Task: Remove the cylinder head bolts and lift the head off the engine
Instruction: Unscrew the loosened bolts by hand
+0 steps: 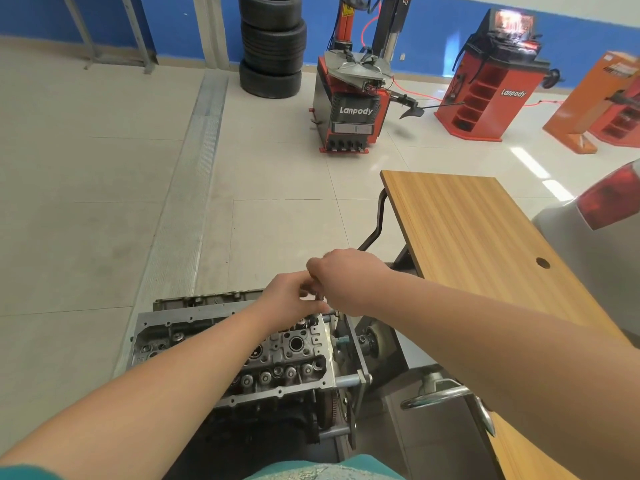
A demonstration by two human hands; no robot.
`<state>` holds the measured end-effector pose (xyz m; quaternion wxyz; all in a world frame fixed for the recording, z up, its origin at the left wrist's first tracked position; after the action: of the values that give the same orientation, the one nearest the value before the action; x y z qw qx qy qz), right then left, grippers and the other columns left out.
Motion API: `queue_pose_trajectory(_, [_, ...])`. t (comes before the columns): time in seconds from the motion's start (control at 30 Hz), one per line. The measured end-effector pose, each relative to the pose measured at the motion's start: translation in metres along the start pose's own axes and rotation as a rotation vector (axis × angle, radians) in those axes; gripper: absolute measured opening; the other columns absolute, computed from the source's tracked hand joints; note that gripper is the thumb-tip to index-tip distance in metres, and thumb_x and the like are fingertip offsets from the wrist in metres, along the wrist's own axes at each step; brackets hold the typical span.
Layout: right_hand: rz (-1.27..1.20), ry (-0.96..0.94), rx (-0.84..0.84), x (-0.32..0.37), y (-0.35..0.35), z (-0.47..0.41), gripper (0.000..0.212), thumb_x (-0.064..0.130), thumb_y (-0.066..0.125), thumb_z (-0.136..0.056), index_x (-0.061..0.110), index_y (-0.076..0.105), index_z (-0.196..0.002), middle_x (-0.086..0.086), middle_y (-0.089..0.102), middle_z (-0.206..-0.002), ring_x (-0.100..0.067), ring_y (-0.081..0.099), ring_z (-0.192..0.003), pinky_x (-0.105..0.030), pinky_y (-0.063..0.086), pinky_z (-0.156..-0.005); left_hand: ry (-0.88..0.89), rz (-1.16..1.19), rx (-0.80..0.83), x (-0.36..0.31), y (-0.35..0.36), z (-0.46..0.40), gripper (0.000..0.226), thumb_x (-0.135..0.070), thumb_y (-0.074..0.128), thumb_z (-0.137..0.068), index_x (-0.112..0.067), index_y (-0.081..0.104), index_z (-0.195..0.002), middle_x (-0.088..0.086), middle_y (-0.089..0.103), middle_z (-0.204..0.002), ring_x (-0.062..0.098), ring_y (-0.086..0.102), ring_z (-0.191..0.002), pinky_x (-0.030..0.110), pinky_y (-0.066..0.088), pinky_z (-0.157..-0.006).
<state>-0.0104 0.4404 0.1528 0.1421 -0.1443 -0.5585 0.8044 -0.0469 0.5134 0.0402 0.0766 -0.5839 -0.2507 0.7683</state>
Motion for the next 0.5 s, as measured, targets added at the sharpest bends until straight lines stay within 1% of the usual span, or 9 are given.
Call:
queue_pose_trajectory(0.07, [-0.038, -0.135, 0.002, 0.008, -0.003, 0.004, 0.025, 0.01, 0.062, -0.093, 0.025, 0.065, -0.113, 0.003, 0.053, -0.108, -0.02, 0.053, -0.092, -0.032, 0.039, -0.06, -0.034, -0.031, 0.033, 0.006, 0.004, 0.0, 0.008, -0.022, 0.076, -0.093, -0.029, 0.073, -0.094, -0.014, 0.077, -0.093, -0.001, 0.07, -0.09, 0.03, 0.055, -0.085])
queue_pose_trajectory(0.13, [-0.07, -0.137, -0.059, 0.008, -0.011, 0.005, 0.029, 0.027, 0.063, -0.095, 0.031, 0.062, -0.123, 0.006, 0.055, -0.117, -0.02, 0.059, -0.096, -0.034, 0.044, -0.065, -0.035, -0.071, 0.033, 0.007, 0.002, -0.002, 0.003, -0.031, 0.072, -0.087, -0.032, 0.075, -0.085, -0.019, 0.077, -0.082, -0.004, 0.068, -0.076, 0.024, 0.051, -0.072])
queue_pose_trajectory(0.2, [-0.043, 0.009, -0.1, -0.002, -0.014, 0.001, 0.035, 0.046, 0.056, -0.099, 0.026, 0.058, -0.128, 0.003, 0.058, -0.102, -0.025, 0.062, -0.086, -0.034, 0.045, -0.062, -0.005, -0.109, 0.012, -0.002, -0.001, -0.003, 0.01, -0.048, 0.077, -0.073, -0.041, 0.073, -0.079, -0.025, 0.075, -0.078, -0.007, 0.066, -0.07, 0.015, 0.044, -0.06])
queue_pose_trajectory(0.27, [0.003, 0.089, -0.081, -0.006, -0.009, -0.003, 0.029, 0.042, 0.048, -0.104, 0.016, 0.06, -0.112, -0.001, 0.053, -0.081, -0.025, 0.057, -0.07, -0.032, 0.036, -0.053, 0.033, -0.139, -0.035, -0.008, -0.003, -0.005, 0.022, -0.055, 0.082, -0.062, -0.046, 0.068, -0.077, -0.027, 0.072, -0.078, -0.004, 0.064, -0.073, 0.012, 0.043, -0.058])
queue_pose_trajectory(0.3, [0.012, 0.076, -0.07, -0.005, -0.007, -0.003, 0.02, 0.035, 0.051, -0.104, 0.017, 0.058, -0.108, -0.001, 0.051, -0.079, -0.022, 0.053, -0.066, -0.031, 0.032, -0.05, 0.031, -0.116, -0.053, -0.006, -0.003, -0.006, 0.027, -0.056, 0.078, -0.058, -0.044, 0.067, -0.079, -0.026, 0.071, -0.08, -0.002, 0.064, -0.075, 0.012, 0.045, -0.06])
queue_pose_trajectory(0.33, [0.007, 0.032, -0.064, -0.003, -0.007, -0.002, 0.009, 0.027, 0.056, -0.1, 0.021, 0.057, -0.107, 0.001, 0.052, -0.083, -0.02, 0.052, -0.067, -0.03, 0.029, -0.05, 0.012, -0.071, -0.051, -0.001, -0.002, -0.007, 0.029, -0.056, 0.076, -0.059, -0.04, 0.067, -0.081, -0.023, 0.072, -0.083, -0.001, 0.066, -0.077, 0.013, 0.048, -0.065])
queue_pose_trajectory(0.4, [-0.028, -0.061, -0.045, 0.001, -0.008, 0.0, 0.02, 0.016, 0.062, -0.091, 0.031, 0.058, -0.104, 0.005, 0.056, -0.101, -0.019, 0.058, -0.077, -0.028, 0.03, -0.052, -0.013, -0.033, 0.013, 0.009, 0.005, -0.008, 0.018, -0.045, 0.077, -0.077, -0.034, 0.07, -0.089, -0.017, 0.075, -0.089, 0.003, 0.071, -0.089, 0.021, 0.055, -0.077])
queue_pose_trajectory(0.43, [-0.07, -0.079, -0.044, 0.001, -0.008, 0.001, 0.022, 0.019, 0.063, -0.09, 0.034, 0.06, -0.107, 0.008, 0.056, -0.108, -0.018, 0.061, -0.083, -0.028, 0.034, -0.054, -0.002, -0.051, 0.047, 0.011, 0.008, -0.007, 0.008, -0.039, 0.073, -0.086, -0.035, 0.071, -0.092, -0.017, 0.076, -0.089, 0.0, 0.071, -0.087, 0.02, 0.054, -0.075])
queue_pose_trajectory(0.5, [-0.158, -0.031, -0.079, -0.002, -0.012, 0.001, 0.033, 0.043, 0.061, -0.095, 0.034, 0.059, -0.127, 0.007, 0.059, -0.113, -0.02, 0.063, -0.09, -0.032, 0.045, -0.063, 0.025, -0.083, 0.064, 0.007, 0.007, -0.005, 0.011, -0.038, 0.064, -0.087, -0.046, 0.071, -0.088, -0.024, 0.073, -0.073, -0.007, 0.063, -0.063, 0.009, 0.044, -0.057])
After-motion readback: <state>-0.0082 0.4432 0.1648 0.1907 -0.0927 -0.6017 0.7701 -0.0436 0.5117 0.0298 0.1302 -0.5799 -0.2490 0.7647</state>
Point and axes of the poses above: each hand's wrist, its own z-axis away from the middle knuckle, its own y-axis out of the palm, x = y × z, the point moved 9 cm from there along -z, towards the middle knuckle
